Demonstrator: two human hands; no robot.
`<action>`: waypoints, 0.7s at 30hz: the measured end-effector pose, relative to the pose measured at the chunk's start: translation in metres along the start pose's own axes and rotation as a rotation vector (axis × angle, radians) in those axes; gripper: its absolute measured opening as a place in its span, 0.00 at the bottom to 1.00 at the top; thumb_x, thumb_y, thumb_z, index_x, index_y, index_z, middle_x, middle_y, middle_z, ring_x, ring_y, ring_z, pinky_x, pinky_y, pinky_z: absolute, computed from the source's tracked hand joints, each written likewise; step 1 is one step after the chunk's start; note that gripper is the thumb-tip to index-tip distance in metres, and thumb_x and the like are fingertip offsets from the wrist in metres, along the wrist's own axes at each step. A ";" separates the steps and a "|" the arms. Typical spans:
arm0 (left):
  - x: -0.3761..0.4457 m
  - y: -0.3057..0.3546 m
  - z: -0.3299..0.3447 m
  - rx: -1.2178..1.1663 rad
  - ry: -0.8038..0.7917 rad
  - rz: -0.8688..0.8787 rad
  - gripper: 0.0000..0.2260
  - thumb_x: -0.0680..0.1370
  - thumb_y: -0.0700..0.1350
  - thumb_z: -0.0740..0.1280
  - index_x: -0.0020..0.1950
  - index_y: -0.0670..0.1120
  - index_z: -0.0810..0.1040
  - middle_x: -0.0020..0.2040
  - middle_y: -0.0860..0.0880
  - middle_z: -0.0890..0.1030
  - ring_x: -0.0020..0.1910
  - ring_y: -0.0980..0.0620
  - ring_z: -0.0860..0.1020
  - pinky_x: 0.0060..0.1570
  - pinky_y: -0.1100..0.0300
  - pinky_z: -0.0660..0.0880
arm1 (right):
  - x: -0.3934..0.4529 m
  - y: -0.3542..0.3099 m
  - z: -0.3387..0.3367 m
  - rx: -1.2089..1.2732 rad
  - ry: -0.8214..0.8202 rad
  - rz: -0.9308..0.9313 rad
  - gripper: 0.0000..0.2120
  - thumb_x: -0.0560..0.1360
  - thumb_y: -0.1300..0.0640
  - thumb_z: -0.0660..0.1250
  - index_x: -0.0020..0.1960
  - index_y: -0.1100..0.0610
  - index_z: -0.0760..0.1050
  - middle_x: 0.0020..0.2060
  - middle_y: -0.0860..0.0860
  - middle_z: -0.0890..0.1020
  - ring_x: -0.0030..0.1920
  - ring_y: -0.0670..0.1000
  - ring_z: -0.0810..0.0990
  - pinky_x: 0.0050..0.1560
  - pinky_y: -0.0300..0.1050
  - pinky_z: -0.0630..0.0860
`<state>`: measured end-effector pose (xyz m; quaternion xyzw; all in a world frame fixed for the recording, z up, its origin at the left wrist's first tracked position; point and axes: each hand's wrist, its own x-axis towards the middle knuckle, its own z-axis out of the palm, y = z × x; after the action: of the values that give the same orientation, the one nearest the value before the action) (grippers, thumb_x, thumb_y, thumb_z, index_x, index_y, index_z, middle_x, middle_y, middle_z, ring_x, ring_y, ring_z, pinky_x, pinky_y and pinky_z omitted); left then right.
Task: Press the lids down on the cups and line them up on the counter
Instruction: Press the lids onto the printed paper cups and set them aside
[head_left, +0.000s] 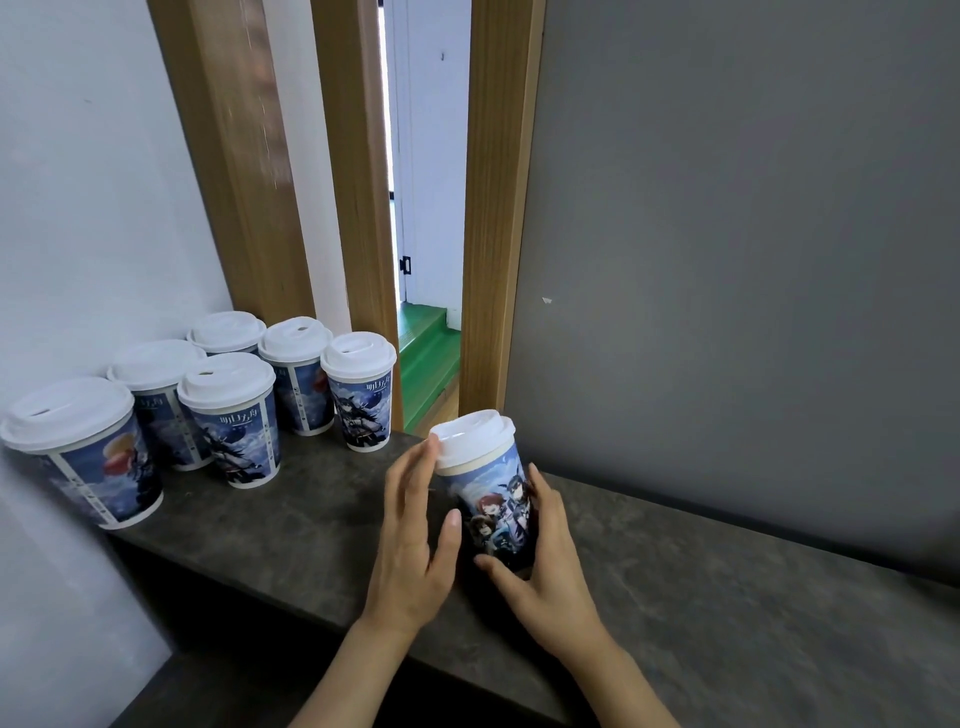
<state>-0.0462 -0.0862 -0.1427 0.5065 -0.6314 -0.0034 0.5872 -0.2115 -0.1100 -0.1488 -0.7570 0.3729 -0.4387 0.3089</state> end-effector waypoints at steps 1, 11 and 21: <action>-0.001 0.000 0.000 -0.007 0.009 -0.012 0.28 0.79 0.48 0.58 0.79 0.51 0.57 0.72 0.50 0.63 0.73 0.54 0.64 0.70 0.67 0.59 | 0.000 0.001 0.000 -0.007 -0.006 0.003 0.48 0.68 0.47 0.75 0.79 0.42 0.50 0.70 0.35 0.63 0.72 0.39 0.65 0.69 0.29 0.63; 0.059 0.021 -0.011 -0.042 -0.213 -0.148 0.16 0.75 0.62 0.64 0.60 0.60 0.70 0.59 0.59 0.76 0.61 0.62 0.74 0.59 0.69 0.69 | 0.003 0.005 0.002 -0.038 -0.015 0.032 0.48 0.63 0.42 0.76 0.74 0.34 0.51 0.65 0.28 0.63 0.69 0.38 0.67 0.69 0.34 0.65; 0.092 0.020 -0.023 -0.076 -0.602 -0.081 0.17 0.82 0.40 0.57 0.62 0.61 0.75 0.62 0.64 0.78 0.61 0.60 0.76 0.56 0.67 0.71 | 0.004 0.003 -0.009 0.320 -0.043 0.210 0.39 0.67 0.55 0.78 0.73 0.43 0.64 0.62 0.39 0.80 0.62 0.46 0.80 0.62 0.43 0.78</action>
<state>-0.0234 -0.1223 -0.0552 0.4854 -0.7555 -0.2003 0.3917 -0.2185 -0.1163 -0.1452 -0.6646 0.3685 -0.4414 0.4771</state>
